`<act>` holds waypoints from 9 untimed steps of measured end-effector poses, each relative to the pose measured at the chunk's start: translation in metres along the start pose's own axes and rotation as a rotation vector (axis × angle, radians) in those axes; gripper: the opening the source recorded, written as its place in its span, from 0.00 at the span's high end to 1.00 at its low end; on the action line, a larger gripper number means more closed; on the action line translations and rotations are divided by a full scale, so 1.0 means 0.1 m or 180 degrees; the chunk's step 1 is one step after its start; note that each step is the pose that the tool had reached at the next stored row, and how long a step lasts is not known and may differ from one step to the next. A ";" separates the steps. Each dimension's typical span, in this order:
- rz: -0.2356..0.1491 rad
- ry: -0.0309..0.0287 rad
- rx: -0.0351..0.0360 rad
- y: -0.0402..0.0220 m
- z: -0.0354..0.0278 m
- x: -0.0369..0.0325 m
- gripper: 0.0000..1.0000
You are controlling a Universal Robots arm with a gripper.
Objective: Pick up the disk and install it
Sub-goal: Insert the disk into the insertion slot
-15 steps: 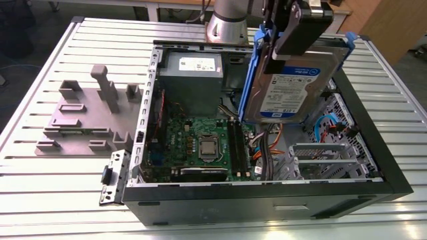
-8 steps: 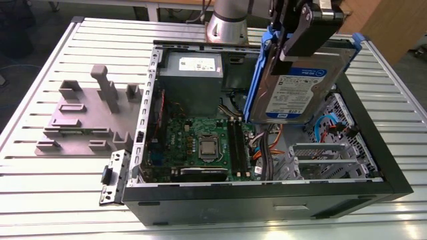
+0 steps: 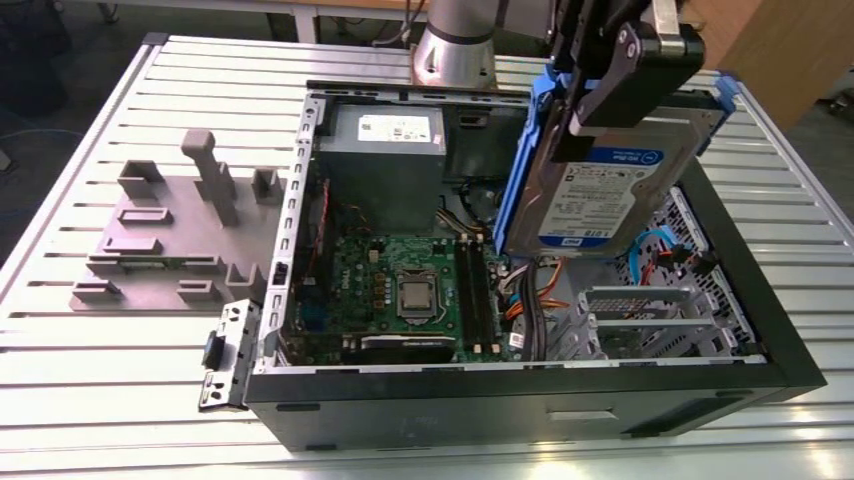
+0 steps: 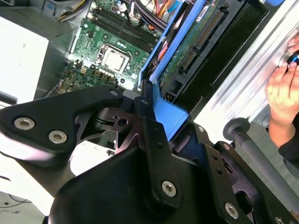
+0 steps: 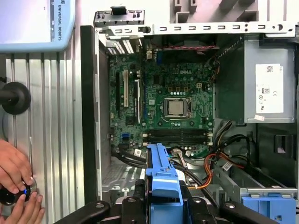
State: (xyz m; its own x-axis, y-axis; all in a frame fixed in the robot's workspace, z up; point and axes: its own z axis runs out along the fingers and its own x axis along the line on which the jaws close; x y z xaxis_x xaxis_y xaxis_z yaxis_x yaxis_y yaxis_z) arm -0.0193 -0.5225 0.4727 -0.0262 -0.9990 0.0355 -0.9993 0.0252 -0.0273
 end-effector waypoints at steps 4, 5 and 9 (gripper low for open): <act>0.0000 0.0000 0.0000 -0.013 0.008 0.076 0.64; 0.0000 0.0001 0.0000 -0.016 0.010 0.093 0.64; 0.0000 0.0002 0.0000 -0.035 0.020 0.154 0.64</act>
State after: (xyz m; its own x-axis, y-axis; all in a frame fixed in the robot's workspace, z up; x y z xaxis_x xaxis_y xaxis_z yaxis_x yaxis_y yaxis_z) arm -0.0162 -0.5380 0.4713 -0.0262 -0.9990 0.0359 -0.9993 0.0252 -0.0273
